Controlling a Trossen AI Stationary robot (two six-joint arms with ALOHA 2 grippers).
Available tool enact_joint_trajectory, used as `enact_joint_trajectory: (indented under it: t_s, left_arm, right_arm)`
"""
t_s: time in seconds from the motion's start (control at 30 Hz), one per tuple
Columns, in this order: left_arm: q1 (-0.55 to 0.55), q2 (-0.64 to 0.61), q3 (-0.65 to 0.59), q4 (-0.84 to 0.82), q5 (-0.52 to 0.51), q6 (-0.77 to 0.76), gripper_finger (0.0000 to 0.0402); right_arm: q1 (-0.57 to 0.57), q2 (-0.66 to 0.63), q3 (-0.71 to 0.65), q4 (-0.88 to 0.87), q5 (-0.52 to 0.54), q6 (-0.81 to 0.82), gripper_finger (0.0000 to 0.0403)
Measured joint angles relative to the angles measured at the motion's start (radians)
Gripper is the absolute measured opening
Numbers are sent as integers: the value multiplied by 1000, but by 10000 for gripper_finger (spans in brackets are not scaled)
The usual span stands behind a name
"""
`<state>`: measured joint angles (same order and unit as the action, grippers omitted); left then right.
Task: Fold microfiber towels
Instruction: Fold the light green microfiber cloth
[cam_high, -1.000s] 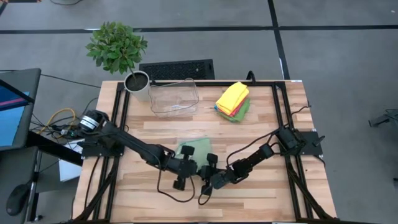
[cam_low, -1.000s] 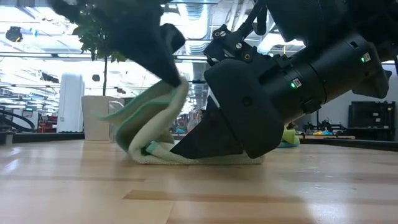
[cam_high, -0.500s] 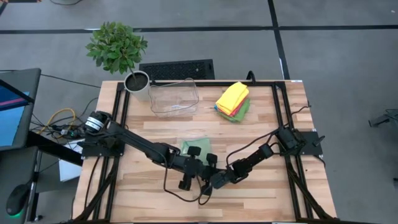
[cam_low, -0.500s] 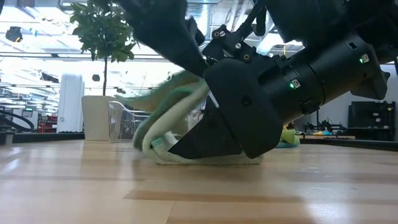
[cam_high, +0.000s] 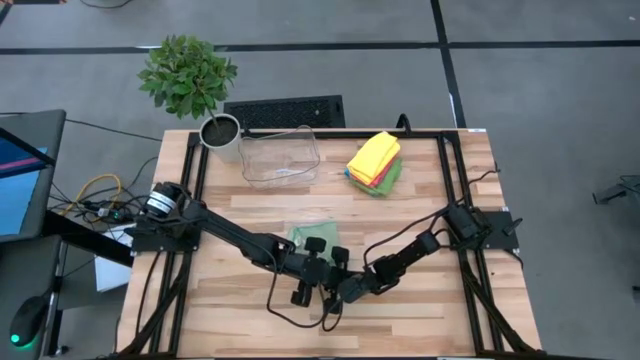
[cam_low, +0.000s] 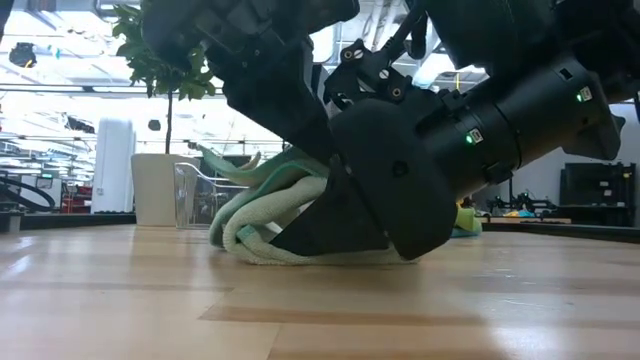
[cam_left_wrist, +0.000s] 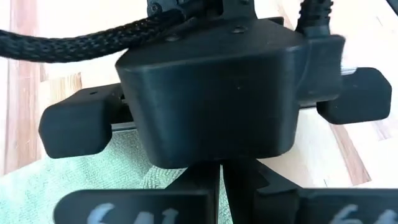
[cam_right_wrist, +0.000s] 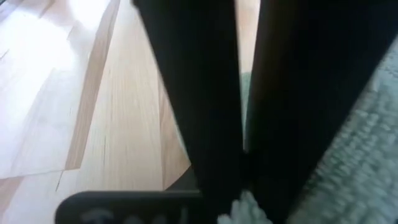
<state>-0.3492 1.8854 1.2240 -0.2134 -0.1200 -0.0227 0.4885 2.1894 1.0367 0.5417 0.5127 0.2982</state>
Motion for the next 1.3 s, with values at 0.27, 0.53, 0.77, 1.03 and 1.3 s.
enact_joint_trajectory:
  t_s: [0.27,0.53,0.77,1.03,1.3]
  left_arm:
    - [0,-23,-1,-19,-28,0,2]
    - [0,-24,-2,-3,-46,0,2]
    - [7,-24,-2,6,-46,5,2]
    - [31,27,-2,105,9,16,2]
    - [38,50,-3,138,-26,11,2]
  right_arm:
    - [1,-72,-3,-73,-1,-19,78]
    - [21,-193,0,-312,11,12,126]
    - [103,-302,0,-626,134,164,136]
    - [168,-323,0,-714,257,270,127]
    - [164,-321,0,-714,258,280,127]
